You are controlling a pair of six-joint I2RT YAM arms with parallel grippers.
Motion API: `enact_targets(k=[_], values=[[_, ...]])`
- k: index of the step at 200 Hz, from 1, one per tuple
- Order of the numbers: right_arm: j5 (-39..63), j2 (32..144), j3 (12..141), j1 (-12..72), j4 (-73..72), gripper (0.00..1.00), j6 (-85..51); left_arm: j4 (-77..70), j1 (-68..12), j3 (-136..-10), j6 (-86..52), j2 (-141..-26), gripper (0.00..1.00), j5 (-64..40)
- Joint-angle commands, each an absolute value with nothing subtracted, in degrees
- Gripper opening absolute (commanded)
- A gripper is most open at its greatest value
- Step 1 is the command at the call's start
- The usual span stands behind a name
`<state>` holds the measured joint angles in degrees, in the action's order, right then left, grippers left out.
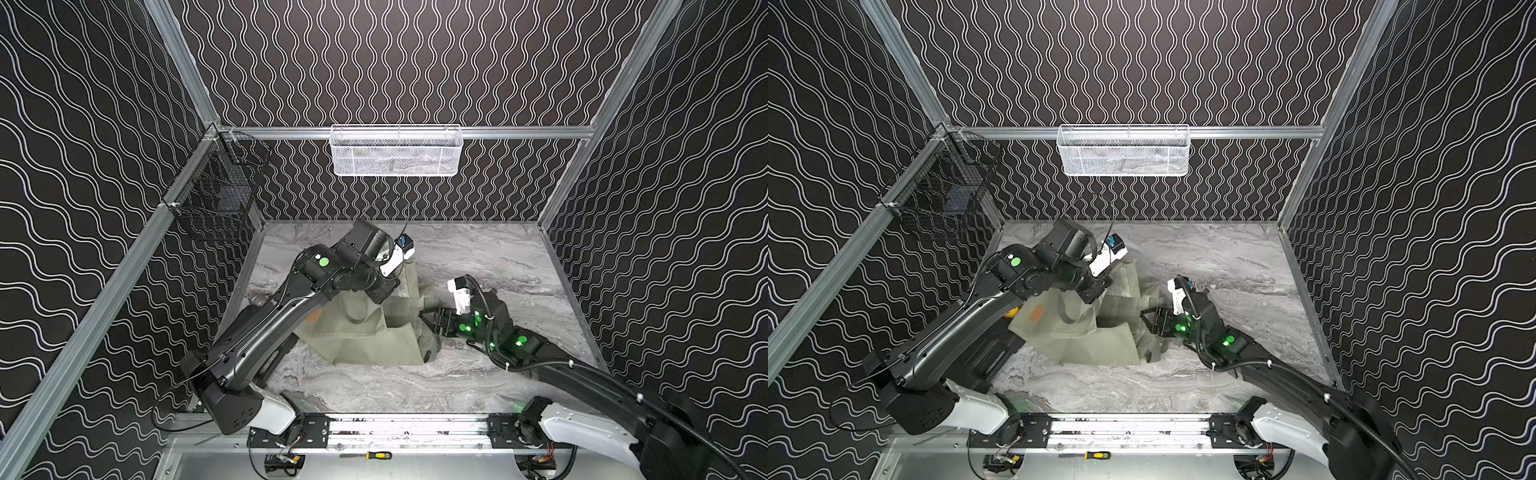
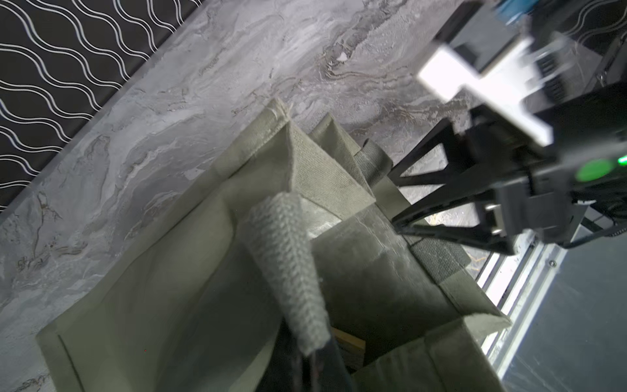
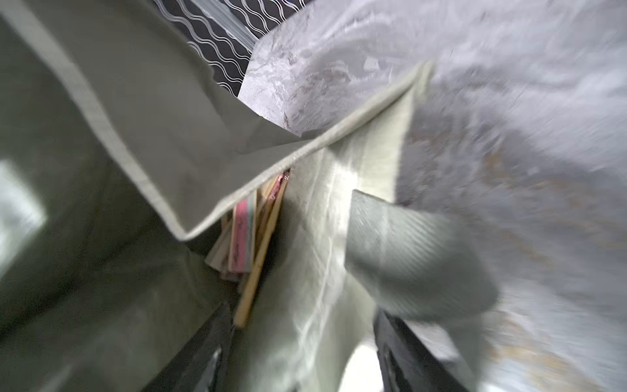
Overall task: Take out the folding fans from the tote bags
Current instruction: Pick up the canvas bag from the center of the board, then pick up the folding fan from the canvas bag.
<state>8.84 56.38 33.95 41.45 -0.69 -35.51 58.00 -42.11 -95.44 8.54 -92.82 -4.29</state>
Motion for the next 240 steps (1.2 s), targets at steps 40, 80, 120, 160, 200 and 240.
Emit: enact_targets(k=[40, 80, 120, 160, 200, 240], values=[[19.98, 45.20, 30.39, 41.74, -6.21, 0.49, -19.29, 58.53, -42.33, -101.37, 13.51, -95.67, 0.00, -1.73], [17.93, 55.08, 28.23, 42.00, -17.33, 0.27, -24.16, 59.08, -42.71, -103.95, 17.96, -96.79, 0.00, -1.84], [11.61, 68.49, 30.37, 55.36, -28.54, 0.25, -20.88, 56.38, -42.80, -103.97, 18.87, -97.43, 0.00, -0.03], [4.35, 84.47, 27.67, 65.87, -56.92, 0.29, -17.23, 50.02, -42.82, -104.78, 19.31, -96.11, 0.00, 2.67], [-5.31, 95.66, 29.12, 70.14, -71.93, 0.43, -6.85, 48.37, -42.80, -104.57, 19.67, -92.33, 0.00, 2.88], [-13.68, 99.14, 23.80, 67.35, -83.55, 0.44, -0.70, 43.98, -42.88, -93.90, 22.79, -83.62, 0.00, -2.81]])
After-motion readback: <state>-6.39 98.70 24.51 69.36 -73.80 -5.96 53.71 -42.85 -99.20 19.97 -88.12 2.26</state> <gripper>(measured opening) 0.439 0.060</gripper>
